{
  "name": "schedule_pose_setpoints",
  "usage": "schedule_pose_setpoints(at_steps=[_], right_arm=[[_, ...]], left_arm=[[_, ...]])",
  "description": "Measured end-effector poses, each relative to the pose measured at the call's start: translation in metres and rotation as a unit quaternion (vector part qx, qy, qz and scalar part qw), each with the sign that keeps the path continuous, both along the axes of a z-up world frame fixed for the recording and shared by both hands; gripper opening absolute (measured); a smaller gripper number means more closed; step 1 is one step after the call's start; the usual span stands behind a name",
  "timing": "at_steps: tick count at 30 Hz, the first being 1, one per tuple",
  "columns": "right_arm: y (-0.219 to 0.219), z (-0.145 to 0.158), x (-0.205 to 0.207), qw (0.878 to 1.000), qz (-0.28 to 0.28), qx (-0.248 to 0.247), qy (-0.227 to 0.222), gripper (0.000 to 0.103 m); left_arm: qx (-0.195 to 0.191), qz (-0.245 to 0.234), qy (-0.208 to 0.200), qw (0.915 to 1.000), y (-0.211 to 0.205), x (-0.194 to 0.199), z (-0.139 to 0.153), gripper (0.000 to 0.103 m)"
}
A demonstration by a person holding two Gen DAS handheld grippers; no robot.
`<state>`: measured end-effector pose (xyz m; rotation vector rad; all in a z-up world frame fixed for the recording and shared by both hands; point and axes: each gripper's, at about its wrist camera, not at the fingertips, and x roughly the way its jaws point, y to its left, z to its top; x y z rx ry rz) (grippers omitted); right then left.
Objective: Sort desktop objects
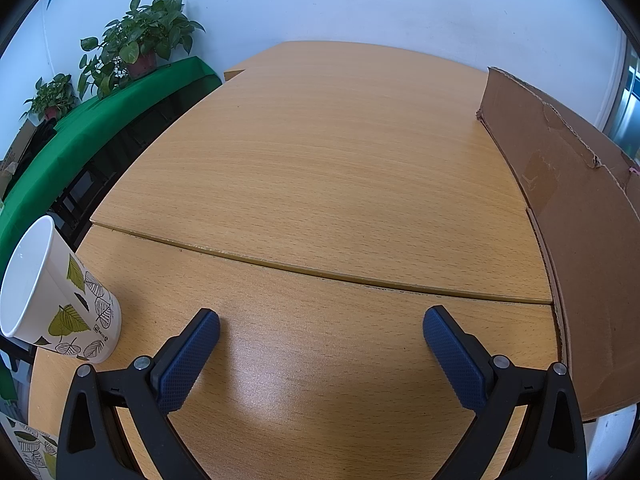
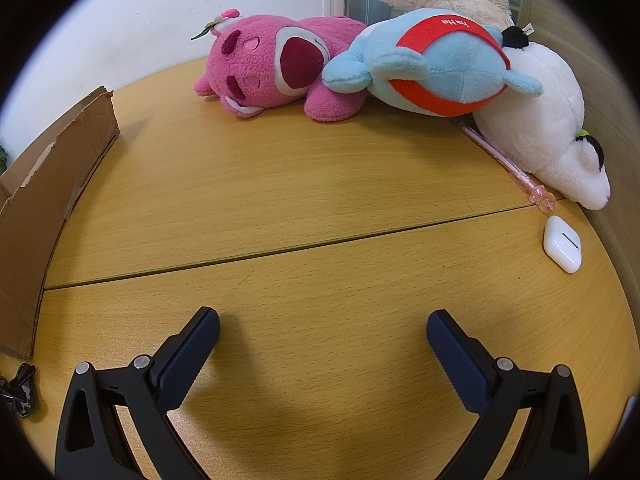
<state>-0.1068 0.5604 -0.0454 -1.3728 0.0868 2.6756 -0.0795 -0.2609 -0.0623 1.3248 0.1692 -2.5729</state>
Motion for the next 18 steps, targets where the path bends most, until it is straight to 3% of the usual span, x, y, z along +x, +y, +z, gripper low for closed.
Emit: schedule_pose_setpoints(at_steps=[14,18], right_arm=[[-0.001,0.0,0.003,1.0,-0.005,-0.001,-0.002,0.103],[-0.014,0.002,0.011,1.0,-0.002,-0.005,-0.027,0.103]], left_arm=[[0.0,0.001,0.0,1.0,0.0,0.0,0.0,0.103],[0.0,0.002,0.0,1.0,0.0,0.0,0.0,0.103]])
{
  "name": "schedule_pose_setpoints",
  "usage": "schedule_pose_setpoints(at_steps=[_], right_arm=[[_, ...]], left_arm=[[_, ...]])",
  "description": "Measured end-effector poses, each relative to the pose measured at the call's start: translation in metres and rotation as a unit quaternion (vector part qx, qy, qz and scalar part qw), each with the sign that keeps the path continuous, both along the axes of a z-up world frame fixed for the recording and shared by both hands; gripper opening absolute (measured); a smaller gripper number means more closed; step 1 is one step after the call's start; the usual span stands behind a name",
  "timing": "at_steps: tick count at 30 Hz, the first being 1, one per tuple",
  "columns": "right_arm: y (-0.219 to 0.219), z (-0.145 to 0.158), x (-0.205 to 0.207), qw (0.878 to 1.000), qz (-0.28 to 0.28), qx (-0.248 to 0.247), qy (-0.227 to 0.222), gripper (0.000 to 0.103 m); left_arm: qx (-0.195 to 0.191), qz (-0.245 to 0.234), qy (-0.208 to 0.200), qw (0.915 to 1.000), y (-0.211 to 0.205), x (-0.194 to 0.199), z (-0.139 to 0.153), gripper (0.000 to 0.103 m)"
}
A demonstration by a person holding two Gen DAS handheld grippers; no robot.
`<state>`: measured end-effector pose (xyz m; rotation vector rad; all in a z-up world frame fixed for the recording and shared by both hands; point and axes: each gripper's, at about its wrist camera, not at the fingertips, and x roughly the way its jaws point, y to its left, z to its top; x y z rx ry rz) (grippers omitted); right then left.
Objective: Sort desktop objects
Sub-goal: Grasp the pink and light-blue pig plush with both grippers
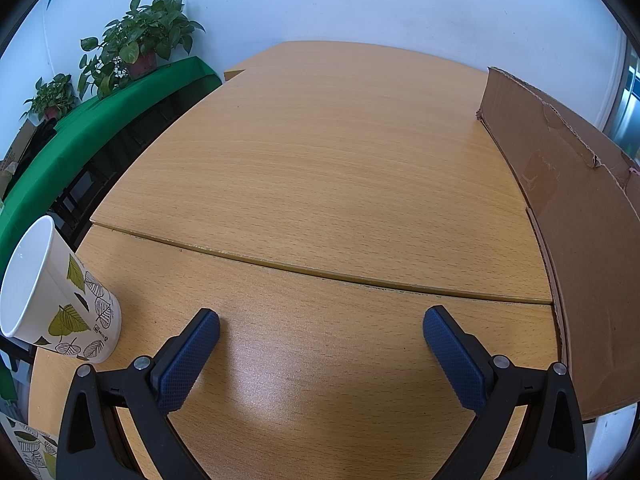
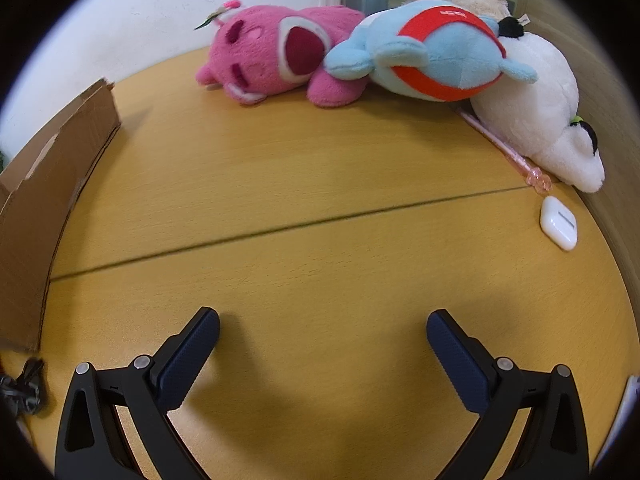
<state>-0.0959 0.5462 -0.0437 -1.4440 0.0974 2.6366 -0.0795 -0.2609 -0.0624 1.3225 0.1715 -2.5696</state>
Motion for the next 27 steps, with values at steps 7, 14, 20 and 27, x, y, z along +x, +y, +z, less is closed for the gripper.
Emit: schedule_pose_setpoints(at_steps=[7,14,20,27], right_arm=[[-0.065,0.023,0.059,0.995,0.085,0.041,0.025,0.102],[-0.121,0.073,0.044,0.983,0.163,-0.018,0.086,0.102],[-0.144,0.053,0.015,0.983,0.169,-0.025,0.067,0.102],[-0.155,0.055,0.051,0.969,0.231,-0.045,0.067,0.102]], left_arm=[[0.0,0.0,0.0,1.0,0.0,0.0,0.0,0.103],[0.0,0.0,0.0,1.0,0.0,0.0,0.0,0.103],[0.005,-0.008,-0.015,0.9998,-0.001,0.001,0.001,0.103],[0.069,-0.029,0.068,0.9949,0.011,0.04,0.041,0.103]])
